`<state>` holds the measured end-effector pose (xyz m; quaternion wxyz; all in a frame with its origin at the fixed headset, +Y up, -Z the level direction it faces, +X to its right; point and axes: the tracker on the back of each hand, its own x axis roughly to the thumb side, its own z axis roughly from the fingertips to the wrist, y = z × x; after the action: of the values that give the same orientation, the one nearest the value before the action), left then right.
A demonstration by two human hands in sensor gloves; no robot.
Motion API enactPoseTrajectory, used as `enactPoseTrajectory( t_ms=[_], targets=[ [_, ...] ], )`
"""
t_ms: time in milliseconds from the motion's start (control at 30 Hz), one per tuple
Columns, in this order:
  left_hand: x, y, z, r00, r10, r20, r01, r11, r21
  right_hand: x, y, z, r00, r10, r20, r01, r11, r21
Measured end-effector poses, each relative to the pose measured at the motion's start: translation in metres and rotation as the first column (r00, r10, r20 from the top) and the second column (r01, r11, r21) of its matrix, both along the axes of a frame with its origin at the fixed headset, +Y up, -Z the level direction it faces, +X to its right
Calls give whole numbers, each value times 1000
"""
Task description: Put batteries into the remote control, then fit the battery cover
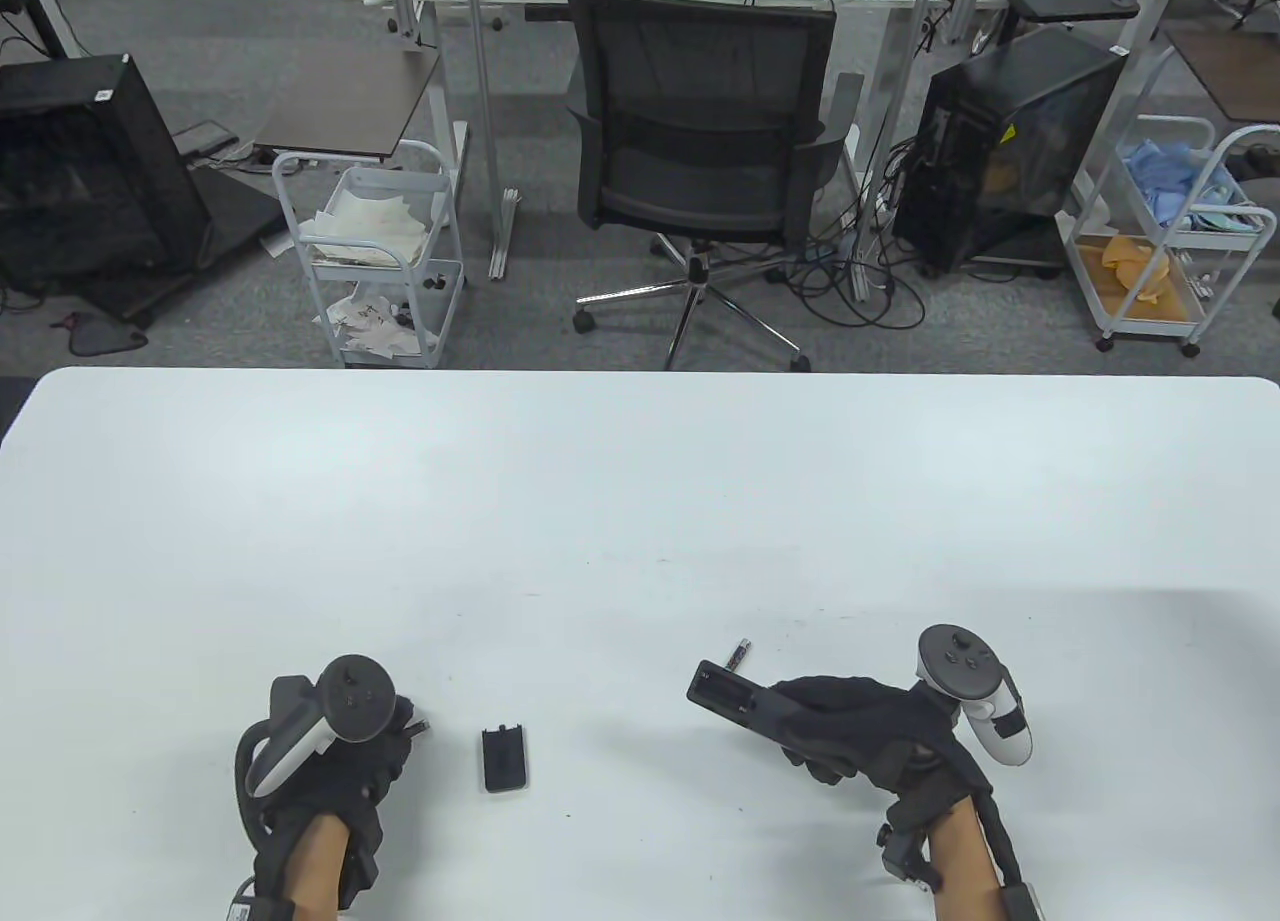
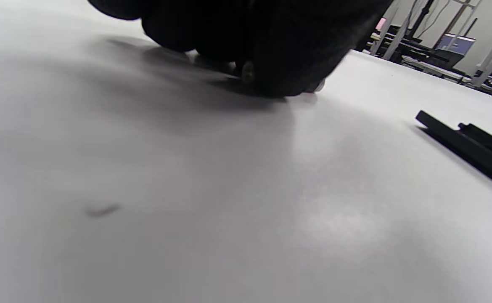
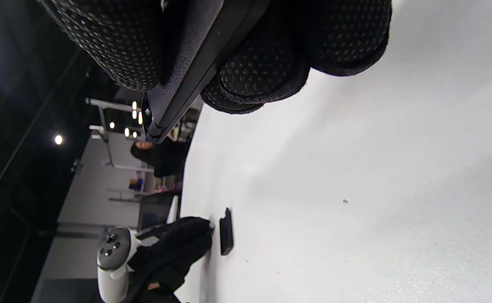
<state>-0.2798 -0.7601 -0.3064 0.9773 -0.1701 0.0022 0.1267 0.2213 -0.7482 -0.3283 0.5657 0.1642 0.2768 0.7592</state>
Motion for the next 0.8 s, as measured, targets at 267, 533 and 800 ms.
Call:
enactPoseTrajectory(
  t_ms=[267, 533, 800],
  targets=[
    [-3, 4, 4, 999, 17, 36, -19, 998, 66, -1, 0, 1, 1000, 17, -6, -17, 1000, 4],
    [29, 35, 10, 961, 226, 163, -256, 946, 197, -1, 0, 1, 1000, 21, -3, -21, 1000, 5],
    [99, 55, 8, 836, 404, 371, -471, 875, 111, -3, -2, 2, 1000, 28, -5, -28, 1000, -1]
  ],
)
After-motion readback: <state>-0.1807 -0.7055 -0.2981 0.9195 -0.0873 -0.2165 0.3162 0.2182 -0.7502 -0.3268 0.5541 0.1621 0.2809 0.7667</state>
